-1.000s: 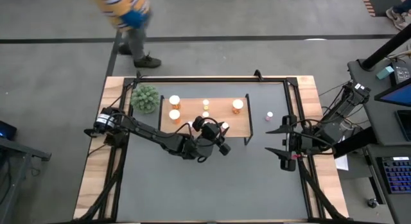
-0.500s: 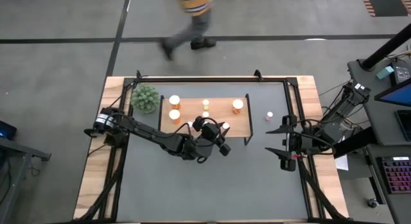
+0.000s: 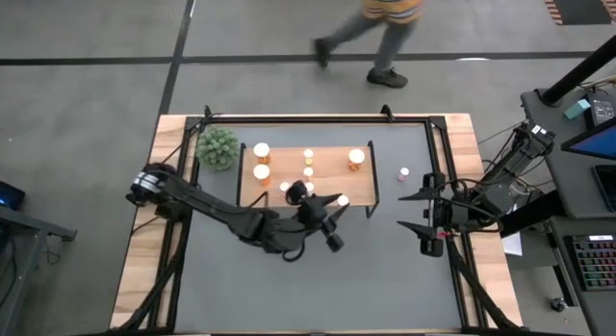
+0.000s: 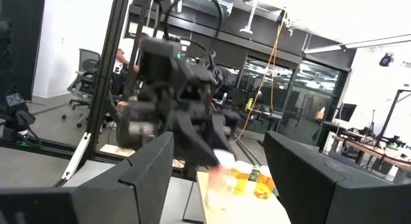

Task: Pick and place medicine bottles onto shelf by color
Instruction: Put the pink pill bottle on the shelf

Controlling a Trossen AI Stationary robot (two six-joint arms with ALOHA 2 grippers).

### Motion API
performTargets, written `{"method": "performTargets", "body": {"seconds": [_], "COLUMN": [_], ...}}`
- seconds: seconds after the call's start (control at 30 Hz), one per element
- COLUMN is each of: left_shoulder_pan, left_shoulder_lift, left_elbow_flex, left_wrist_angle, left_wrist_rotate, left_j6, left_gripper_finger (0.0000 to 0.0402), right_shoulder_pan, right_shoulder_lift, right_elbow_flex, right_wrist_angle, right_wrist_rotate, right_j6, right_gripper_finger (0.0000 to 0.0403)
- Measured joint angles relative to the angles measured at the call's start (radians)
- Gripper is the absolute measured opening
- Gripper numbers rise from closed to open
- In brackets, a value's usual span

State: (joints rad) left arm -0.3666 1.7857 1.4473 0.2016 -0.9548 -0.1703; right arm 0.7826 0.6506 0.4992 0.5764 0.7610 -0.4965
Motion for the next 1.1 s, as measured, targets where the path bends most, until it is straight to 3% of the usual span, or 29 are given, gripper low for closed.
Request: {"method": "performTargets", "body": {"seconds": [0.43, 0.9, 1.1], "left_shoulder_pan": [-0.149, -0.158, -0.101], "left_shoulder_lift": [-0.135, -0.152, -0.075], "left_elbow_flex": [-0.026, -0.048, -0.053], "left_wrist_angle": [-0.203, -0.172, -0.023], "left_wrist_rotate": [-0.320, -0.334, -0.214], "left_j6": [0.016, -0.010, -0.006], "left_gripper_finger": [0.0114, 0.0114, 0.0114], "right_shoulder_pan": [0.000, 0.000, 0.000], "right_shoulder_lift": [0.000, 0.000, 0.000], "right_elbow_flex": [0.000, 0.000, 0.000], "right_wrist_angle": [0.002, 0.004, 0.005], "right_wrist_rotate": [0.000, -0.001, -0.001], "right_j6": [0.003, 0.004, 0.000], "right_gripper_finger": [0.0233, 0.0233, 0.0233]}}
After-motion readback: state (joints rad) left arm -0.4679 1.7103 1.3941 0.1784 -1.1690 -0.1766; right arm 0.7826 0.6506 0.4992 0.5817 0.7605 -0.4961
